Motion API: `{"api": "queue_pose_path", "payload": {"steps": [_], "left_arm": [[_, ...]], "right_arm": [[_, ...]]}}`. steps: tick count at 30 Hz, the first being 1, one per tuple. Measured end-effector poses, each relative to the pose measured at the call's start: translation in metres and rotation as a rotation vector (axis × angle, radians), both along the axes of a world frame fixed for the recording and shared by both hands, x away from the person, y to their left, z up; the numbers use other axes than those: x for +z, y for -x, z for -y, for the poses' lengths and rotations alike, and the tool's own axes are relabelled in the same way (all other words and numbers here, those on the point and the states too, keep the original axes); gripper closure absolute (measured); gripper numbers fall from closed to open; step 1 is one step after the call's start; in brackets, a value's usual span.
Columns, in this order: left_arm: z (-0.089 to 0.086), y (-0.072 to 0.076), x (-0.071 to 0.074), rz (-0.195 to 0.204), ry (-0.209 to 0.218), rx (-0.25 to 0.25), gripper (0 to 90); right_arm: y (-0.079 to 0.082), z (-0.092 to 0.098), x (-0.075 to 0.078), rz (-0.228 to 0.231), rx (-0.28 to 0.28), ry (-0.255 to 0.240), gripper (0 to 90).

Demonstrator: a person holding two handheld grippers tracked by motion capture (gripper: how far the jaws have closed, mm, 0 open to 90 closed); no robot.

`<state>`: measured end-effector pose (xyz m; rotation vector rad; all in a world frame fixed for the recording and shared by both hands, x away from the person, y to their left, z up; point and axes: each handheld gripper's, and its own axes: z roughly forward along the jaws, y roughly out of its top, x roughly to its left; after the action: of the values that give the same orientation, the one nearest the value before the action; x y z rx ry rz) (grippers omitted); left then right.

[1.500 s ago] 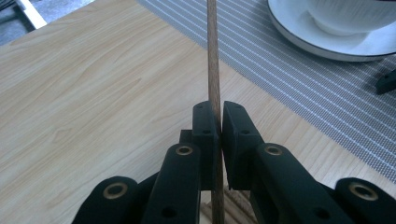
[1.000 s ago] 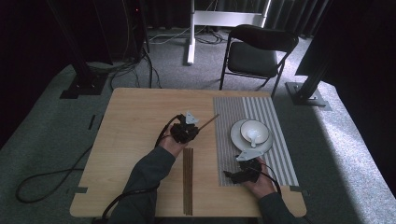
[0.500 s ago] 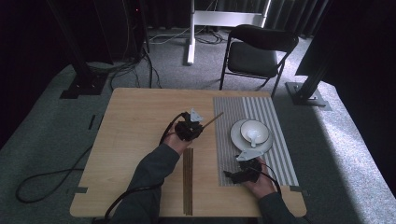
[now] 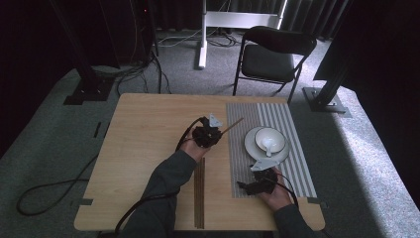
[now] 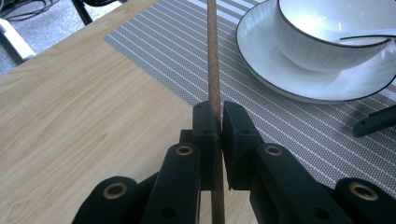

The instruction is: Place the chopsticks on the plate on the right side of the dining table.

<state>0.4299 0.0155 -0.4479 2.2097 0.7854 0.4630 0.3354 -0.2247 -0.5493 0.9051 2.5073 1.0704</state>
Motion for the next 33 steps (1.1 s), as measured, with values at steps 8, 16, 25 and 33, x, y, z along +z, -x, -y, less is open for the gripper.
{"api": "queue_pose_path", "payload": {"steps": [8,16,25,33], "left_arm": [[0.009,-0.004,0.005,0.004,-0.002,-0.009,84.2],[0.019,-0.007,0.007,0.005,0.003,-0.023,84.2],[0.028,-0.011,0.004,-0.003,0.000,-0.031,84.1],[0.035,-0.015,0.004,-0.005,0.002,-0.036,84.1]], "right_arm": [[0.000,0.000,0.000,0.000,0.000,-0.001,11.2],[0.000,0.000,0.000,-0.001,-0.001,0.000,11.1],[0.000,0.000,0.000,0.000,0.000,0.000,11.1],[0.000,0.000,0.000,0.000,-0.001,0.001,11.1]]}}
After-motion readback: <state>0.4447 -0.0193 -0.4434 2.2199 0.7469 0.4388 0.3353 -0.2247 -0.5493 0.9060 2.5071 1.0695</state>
